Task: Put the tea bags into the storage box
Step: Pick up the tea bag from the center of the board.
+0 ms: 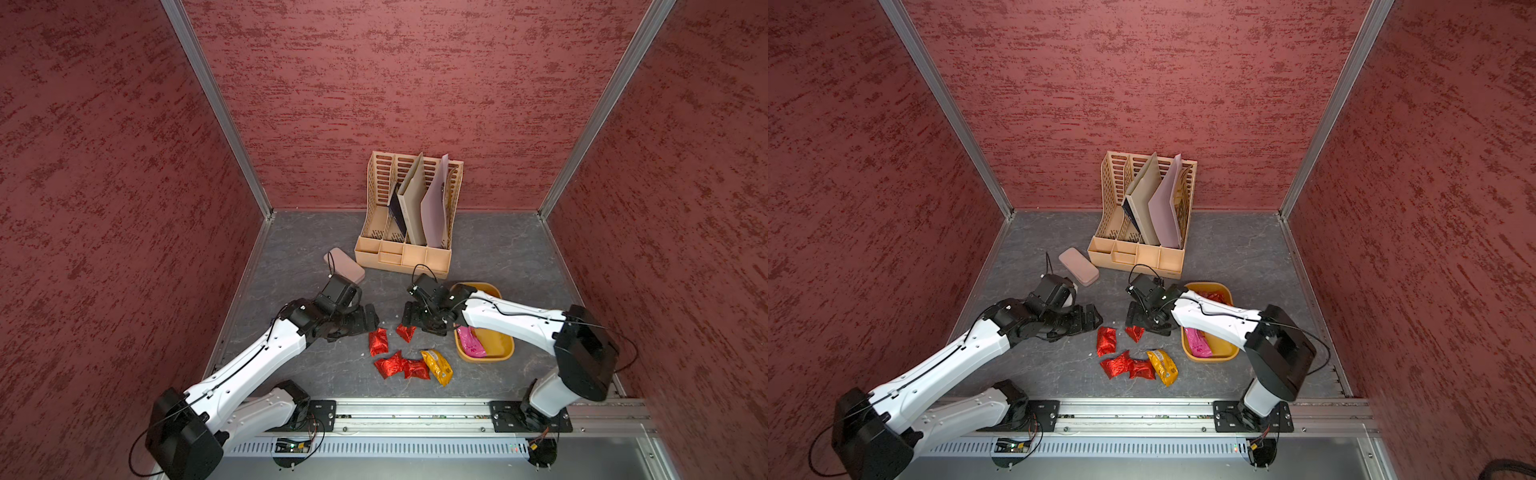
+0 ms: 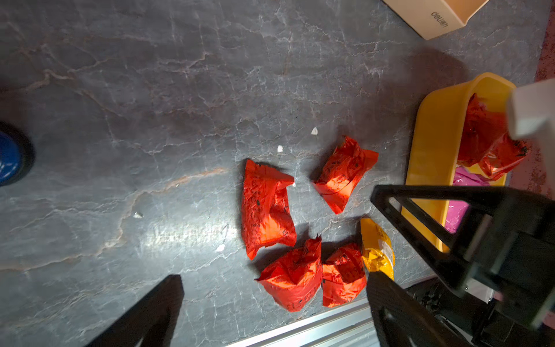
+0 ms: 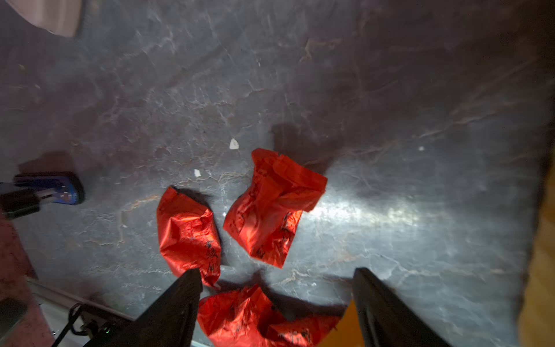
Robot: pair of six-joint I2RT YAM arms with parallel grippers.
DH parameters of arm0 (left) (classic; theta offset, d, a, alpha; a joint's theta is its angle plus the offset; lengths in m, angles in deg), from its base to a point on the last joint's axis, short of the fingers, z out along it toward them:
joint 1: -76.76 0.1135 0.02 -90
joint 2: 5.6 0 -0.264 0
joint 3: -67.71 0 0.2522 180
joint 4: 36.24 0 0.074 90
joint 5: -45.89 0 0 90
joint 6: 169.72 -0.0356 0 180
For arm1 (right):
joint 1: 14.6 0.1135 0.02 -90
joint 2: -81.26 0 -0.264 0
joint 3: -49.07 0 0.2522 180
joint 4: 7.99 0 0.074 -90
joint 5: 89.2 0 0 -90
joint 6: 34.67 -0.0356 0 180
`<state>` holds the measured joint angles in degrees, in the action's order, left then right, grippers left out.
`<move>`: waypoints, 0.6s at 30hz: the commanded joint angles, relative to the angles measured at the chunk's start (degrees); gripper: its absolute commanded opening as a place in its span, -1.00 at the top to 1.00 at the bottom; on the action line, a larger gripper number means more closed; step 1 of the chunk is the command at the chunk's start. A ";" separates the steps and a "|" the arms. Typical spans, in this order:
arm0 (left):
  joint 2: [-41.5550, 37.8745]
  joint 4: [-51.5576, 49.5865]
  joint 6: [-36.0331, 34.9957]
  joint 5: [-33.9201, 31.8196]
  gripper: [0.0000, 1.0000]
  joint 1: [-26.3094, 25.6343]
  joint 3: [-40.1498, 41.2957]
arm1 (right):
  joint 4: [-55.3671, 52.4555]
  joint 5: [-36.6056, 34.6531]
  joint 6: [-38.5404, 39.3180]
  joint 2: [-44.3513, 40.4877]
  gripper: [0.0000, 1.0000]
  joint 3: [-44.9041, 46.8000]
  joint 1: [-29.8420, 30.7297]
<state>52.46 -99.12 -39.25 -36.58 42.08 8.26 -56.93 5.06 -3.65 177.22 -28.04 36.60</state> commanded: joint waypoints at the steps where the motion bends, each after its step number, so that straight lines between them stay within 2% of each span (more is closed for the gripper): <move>1: -3.16 -3.28 0.81 -1.00 -0.99 0.23 1.45 | 4.00 0.86 -3.11 2.40 -0.72 -2.54 0.48; 6: -7.91 -4.91 2.84 -2.86 -0.99 0.31 3.12 | 3.70 0.14 -2.84 6.34 -0.65 -4.75 0.48; 9: -9.60 -5.50 3.82 -3.59 -0.99 0.33 3.94 | 2.35 0.14 -2.31 8.73 -0.50 -6.45 0.48; 18: -10.13 -5.40 4.65 -4.26 -0.99 0.44 4.30 | 2.06 -0.69 -1.61 9.06 0.42 -6.34 0.39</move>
<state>42.39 -104.48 -35.14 -39.99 42.15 12.39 -54.55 5.65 -5.79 186.86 -33.68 36.80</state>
